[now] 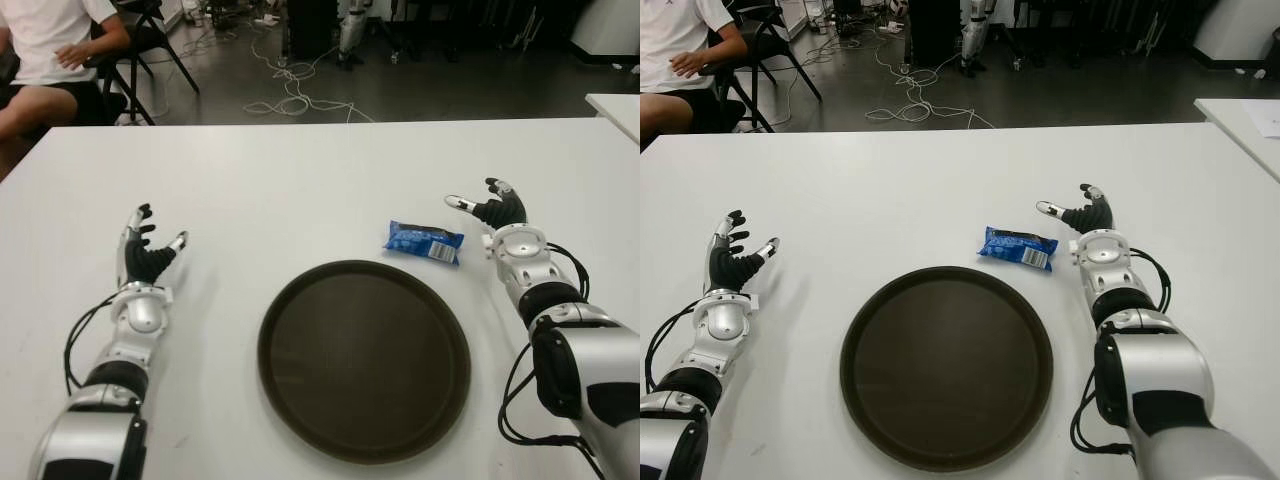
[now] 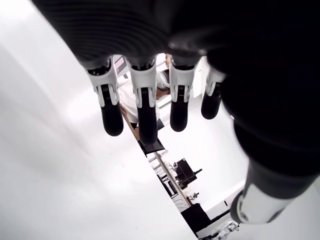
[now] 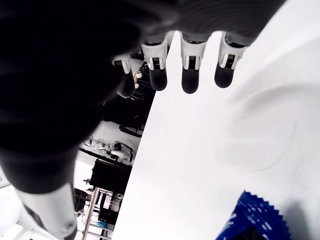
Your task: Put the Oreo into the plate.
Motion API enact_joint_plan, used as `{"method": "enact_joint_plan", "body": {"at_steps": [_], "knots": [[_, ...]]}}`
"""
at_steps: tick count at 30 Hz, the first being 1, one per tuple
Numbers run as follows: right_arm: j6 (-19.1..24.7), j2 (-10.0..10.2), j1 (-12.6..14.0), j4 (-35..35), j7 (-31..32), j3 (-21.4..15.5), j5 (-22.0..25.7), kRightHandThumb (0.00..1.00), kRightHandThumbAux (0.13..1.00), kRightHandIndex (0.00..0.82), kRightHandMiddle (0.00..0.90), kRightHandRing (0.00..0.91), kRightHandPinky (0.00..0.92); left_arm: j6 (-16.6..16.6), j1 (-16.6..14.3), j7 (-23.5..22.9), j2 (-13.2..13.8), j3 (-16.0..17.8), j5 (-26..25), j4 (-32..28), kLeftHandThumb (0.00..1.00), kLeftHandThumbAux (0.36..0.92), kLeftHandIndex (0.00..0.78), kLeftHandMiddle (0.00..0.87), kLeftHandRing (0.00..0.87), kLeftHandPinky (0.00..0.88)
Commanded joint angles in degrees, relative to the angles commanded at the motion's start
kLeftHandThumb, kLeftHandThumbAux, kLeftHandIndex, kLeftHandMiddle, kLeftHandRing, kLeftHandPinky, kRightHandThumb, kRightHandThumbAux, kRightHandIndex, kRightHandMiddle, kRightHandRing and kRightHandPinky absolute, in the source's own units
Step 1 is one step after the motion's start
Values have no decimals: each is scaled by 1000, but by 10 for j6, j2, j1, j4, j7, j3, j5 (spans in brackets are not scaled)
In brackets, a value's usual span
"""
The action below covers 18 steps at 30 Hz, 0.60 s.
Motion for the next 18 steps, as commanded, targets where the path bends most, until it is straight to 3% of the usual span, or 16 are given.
{"method": "enact_joint_plan", "body": {"at_steps": [5,13,18], "knots": [[-17,-1,5,-2,18,4,-1,0,746,93,86,70,59,2,0,-5,-1,3,-4,0,225,712,81,148,163,191],[-36,-13,7,-1,139,8,6,0,833,88,83,56,42,0,1,-9,-1,5,-8,-1,255,707,87,157,183,236],[-64,-20,12,-5,218,35,-13,0,864,79,77,46,20,1,2,-4,1,-1,0,-2,239,702,85,160,181,211]]}}
